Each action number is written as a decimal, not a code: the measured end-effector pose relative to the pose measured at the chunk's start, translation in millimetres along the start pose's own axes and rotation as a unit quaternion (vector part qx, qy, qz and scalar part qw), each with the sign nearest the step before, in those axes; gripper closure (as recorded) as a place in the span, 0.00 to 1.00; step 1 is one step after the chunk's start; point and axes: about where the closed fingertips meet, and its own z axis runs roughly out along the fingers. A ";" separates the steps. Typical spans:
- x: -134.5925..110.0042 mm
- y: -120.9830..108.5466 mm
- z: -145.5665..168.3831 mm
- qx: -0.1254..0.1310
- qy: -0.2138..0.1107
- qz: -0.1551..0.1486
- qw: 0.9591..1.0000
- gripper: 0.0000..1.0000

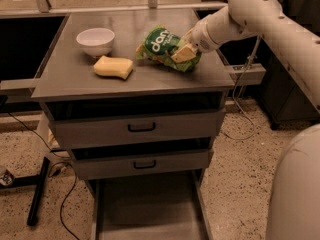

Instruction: Pick green rice chip bag from bottom drawer and place on counter

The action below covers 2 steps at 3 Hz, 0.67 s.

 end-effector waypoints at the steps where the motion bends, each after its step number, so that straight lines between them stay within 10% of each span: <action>1: 0.4 2.9 -0.6 -0.008 0.003 -0.013 1.000 0.81; 2: 0.3 2.9 -0.2 -0.008 0.003 -0.012 1.000 0.58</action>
Offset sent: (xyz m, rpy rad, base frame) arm -0.0032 0.0003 -0.0005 -0.0185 -0.0014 0.0283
